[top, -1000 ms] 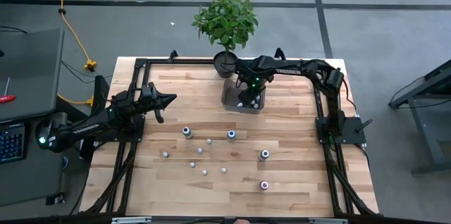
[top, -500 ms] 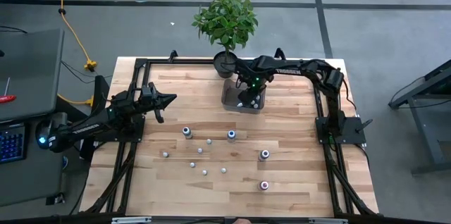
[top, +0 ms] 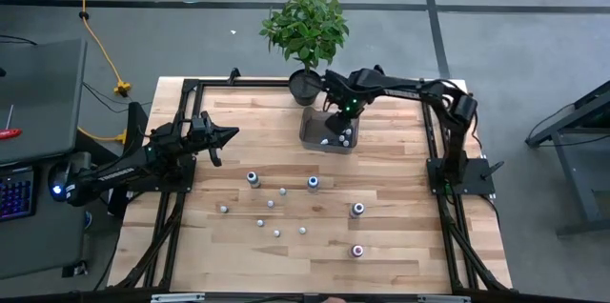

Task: Pick & Place food coloring
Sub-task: Put the small black food coloring bottle into the black bin

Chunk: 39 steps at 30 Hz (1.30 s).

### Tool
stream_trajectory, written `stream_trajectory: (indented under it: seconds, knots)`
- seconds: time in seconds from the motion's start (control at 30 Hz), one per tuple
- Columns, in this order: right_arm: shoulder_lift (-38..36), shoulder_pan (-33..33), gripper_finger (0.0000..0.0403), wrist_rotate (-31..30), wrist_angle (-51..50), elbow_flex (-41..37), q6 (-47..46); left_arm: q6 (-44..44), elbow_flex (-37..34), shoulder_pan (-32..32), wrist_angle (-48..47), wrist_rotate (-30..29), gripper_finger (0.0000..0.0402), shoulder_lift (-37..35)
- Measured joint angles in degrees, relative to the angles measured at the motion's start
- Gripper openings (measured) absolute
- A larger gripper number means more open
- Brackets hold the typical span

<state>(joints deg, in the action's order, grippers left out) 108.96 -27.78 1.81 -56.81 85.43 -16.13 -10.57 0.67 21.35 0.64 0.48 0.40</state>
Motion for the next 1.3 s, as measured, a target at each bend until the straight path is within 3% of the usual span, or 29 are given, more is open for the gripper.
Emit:
stream_trajectory:
  seconds: [0.57,0.97,1.3]
  knots:
    - [-17.2,3.2,0.0129,-0.4,-1.4,0.0,2.1,0.0,0.0,0.0,0.0,0.0,0.0000,0.0]
    - [-27.2,11.6,0.0129,-0.7,-2.0,0.0,2.7,0.0,0.0,0.0,0.0,0.0,0.0000,0.0]
    - [-29.4,21.9,0.0129,5.3,-2.3,0.0,4.3,0.0,0.0,0.0,0.0,0.0,0.0000,0.0]
